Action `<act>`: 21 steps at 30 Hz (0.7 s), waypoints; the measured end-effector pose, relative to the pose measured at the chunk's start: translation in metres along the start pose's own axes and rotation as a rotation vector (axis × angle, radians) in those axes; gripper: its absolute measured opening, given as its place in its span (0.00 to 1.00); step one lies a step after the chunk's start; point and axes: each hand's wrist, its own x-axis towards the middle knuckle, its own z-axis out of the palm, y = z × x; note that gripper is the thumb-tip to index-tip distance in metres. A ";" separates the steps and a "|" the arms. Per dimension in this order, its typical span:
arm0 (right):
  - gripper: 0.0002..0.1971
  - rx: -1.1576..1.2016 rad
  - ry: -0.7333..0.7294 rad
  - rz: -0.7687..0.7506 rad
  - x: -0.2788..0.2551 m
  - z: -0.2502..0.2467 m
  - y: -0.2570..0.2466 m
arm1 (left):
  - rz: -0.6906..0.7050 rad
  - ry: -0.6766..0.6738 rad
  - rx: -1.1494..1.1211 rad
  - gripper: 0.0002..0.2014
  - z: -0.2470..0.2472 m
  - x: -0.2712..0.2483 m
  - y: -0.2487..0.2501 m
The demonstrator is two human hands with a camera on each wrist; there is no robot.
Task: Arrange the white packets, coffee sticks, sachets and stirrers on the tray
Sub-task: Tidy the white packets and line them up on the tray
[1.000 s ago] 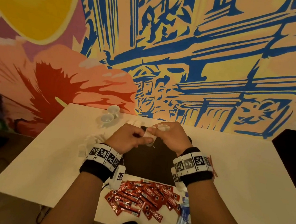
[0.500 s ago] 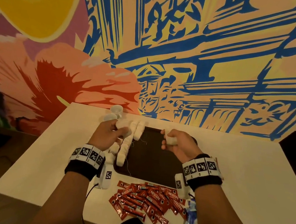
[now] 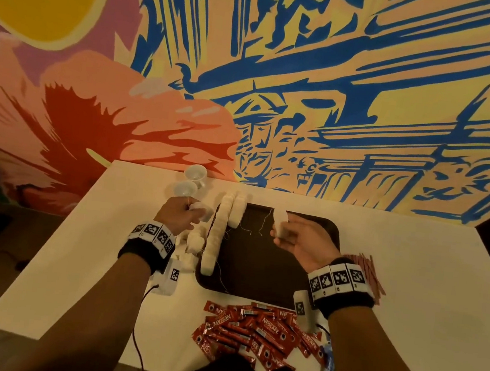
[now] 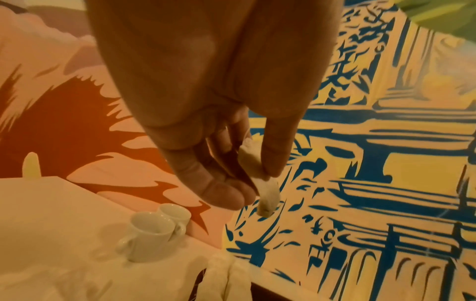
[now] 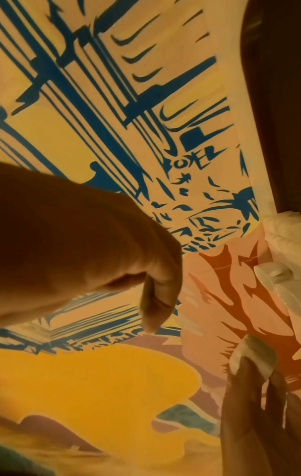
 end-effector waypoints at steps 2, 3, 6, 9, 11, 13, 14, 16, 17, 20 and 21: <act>0.17 0.090 -0.003 0.049 0.007 0.004 0.002 | 0.006 -0.031 0.050 0.02 0.002 0.013 -0.004; 0.19 0.126 -0.019 0.079 0.010 0.005 0.002 | 0.013 -0.053 0.078 0.02 0.003 0.019 -0.006; 0.23 0.154 -0.089 0.135 0.017 0.009 0.002 | 0.022 -0.125 0.143 0.01 0.009 0.036 -0.010; 0.19 0.144 -0.113 0.173 0.026 0.014 0.004 | 0.064 -0.203 0.254 0.06 0.014 0.054 -0.015; 0.15 0.118 -0.080 0.190 0.034 0.017 0.006 | 0.073 -0.240 0.305 0.08 0.018 0.064 -0.015; 0.16 0.096 -0.023 0.188 0.043 0.019 0.010 | 0.093 -0.270 0.372 0.10 0.022 0.075 -0.015; 0.16 0.089 -0.001 0.184 0.046 0.019 0.012 | 0.108 -0.285 0.420 0.11 0.024 0.081 -0.016; 0.13 0.049 0.017 0.177 0.053 0.021 0.015 | 0.135 -0.294 0.495 0.12 0.028 0.091 -0.017; 0.13 -0.002 0.028 0.172 0.056 0.021 0.016 | 0.146 -0.292 0.515 0.12 0.030 0.096 -0.018; 0.16 -0.194 0.073 0.147 0.067 0.022 0.015 | 0.168 -0.301 0.541 0.10 0.045 0.109 -0.019; 0.16 -0.230 0.093 0.133 0.070 0.022 0.016 | 0.168 -0.318 0.552 0.10 0.050 0.112 -0.020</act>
